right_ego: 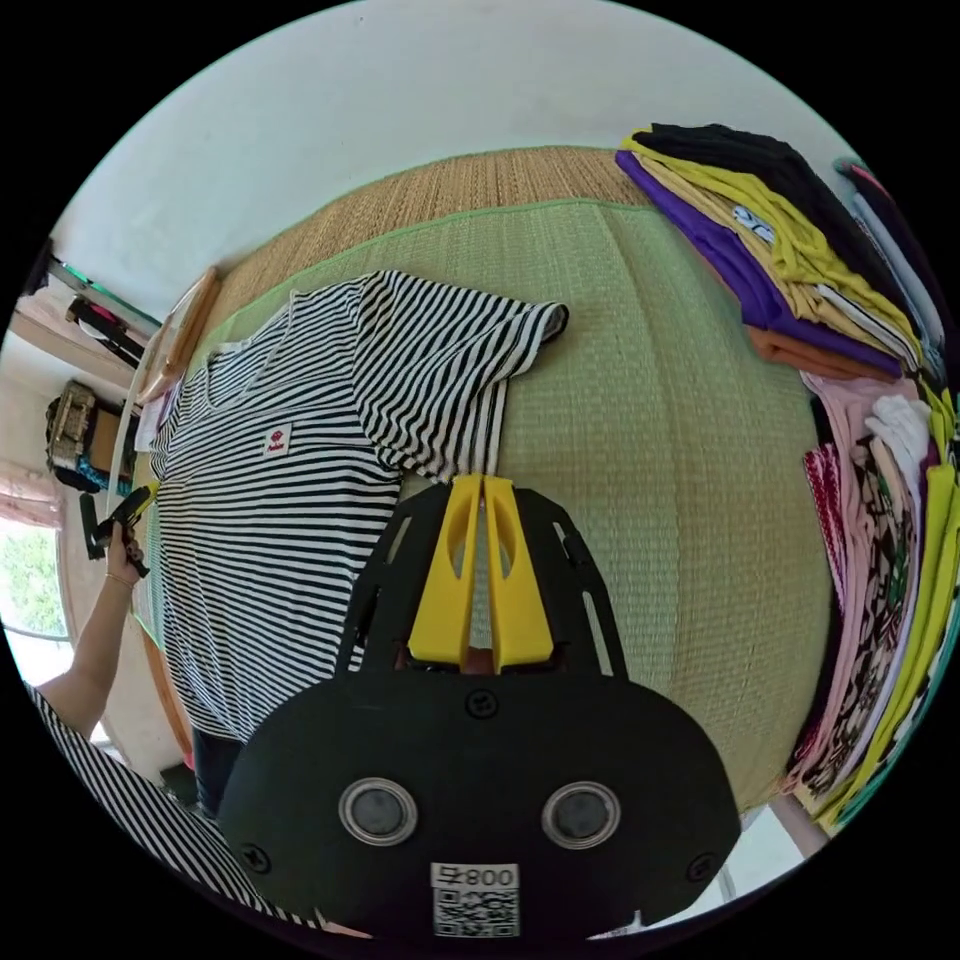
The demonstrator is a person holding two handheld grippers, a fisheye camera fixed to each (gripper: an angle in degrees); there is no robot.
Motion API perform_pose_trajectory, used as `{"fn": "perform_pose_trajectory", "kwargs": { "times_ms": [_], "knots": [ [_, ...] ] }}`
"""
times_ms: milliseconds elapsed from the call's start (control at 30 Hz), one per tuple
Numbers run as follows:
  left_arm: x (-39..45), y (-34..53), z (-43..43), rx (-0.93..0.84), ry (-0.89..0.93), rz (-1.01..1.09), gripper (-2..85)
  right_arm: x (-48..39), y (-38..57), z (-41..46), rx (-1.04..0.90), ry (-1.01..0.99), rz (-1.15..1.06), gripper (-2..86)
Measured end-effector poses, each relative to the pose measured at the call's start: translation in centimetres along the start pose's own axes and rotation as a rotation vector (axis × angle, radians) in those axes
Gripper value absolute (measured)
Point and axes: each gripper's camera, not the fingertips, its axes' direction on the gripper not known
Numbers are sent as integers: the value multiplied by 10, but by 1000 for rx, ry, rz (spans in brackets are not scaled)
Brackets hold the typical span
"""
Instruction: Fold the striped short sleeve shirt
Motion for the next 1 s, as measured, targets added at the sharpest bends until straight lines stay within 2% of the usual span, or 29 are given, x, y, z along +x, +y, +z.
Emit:
{"fn": "perform_pose_trajectory", "kwargs": {
  "times_ms": [133, 267, 333, 467, 633, 667, 767, 833, 1000],
  "knots": [
    [29, -7, -20, 93, 38, 48, 45, -10, 9, -27, 129, -17, 58, 1],
    [67, -25, -27, 160, 84, 145, 42, -58, -15, -44, 248, -69, -47, 1],
    [92, -50, -10, 114, 128, 207, 37, -85, -38, -34, 238, -81, -111, 0],
    [127, -92, 24, 38, 105, 253, 27, -135, -98, 7, 162, -12, -169, -4],
    [161, -141, 68, -50, -53, 287, 13, -174, -142, 48, 98, 78, -204, -5],
    [163, -144, 68, -24, -49, 287, 11, -180, -148, 62, 54, 99, -215, -4],
    [168, -159, 69, -8, 13, 268, 6, -194, -147, 63, 136, 132, -261, -4],
    [171, -172, 69, -8, 44, 241, 5, -197, -152, 64, 122, 117, -257, -2],
    [191, -175, 53, 23, 23, 238, 3, -204, -157, 54, 138, 99, -208, 0]
  ]
}}
